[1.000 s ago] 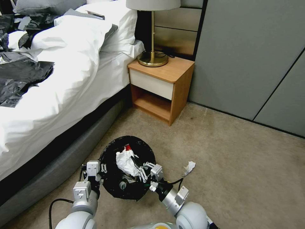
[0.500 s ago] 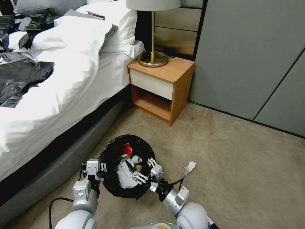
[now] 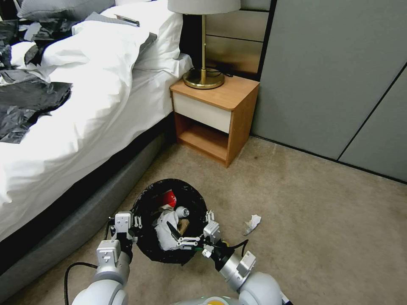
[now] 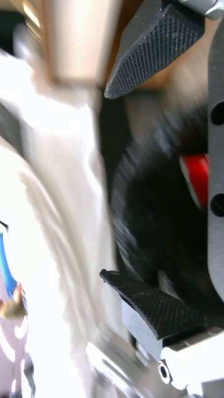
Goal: Pick up the trash bin, then pick up the garbage from the floor and place it into the trash bin.
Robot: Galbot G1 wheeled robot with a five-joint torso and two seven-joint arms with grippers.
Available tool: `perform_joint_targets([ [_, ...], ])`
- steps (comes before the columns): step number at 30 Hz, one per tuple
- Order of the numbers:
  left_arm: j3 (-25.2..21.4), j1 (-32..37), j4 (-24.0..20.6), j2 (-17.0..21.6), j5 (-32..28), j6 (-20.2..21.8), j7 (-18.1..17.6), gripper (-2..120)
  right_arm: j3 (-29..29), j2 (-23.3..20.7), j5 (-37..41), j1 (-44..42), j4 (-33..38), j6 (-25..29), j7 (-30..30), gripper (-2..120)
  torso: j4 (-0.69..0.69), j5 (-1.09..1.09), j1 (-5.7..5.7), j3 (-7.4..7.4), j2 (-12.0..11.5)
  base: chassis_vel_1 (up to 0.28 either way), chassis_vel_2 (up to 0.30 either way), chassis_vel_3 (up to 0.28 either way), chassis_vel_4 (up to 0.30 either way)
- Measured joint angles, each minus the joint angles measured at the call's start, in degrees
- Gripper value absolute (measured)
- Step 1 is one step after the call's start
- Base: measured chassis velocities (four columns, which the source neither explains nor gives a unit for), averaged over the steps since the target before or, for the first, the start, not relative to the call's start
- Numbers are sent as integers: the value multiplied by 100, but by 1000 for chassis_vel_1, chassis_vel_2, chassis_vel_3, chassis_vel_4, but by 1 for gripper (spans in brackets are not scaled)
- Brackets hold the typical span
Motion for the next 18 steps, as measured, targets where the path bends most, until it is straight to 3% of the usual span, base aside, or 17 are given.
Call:
perform_joint_targets([
  [4,-98,-60,55,22,-88,5,1,1,983,69,-793,-337,731,73,573,100,3,-2,0,0,0,0,0,0,0],
  [8,-146,-130,80,29,-154,26,1,1,1601,169,-1107,-857,1040,102,1116,100,2,-3,0,0,0,0,0,0,0],
  [18,-202,-227,106,66,-262,89,-14,1,2053,298,-1077,-1540,623,193,1492,100,4,-5,0,0,1,0,0,0,0],
])
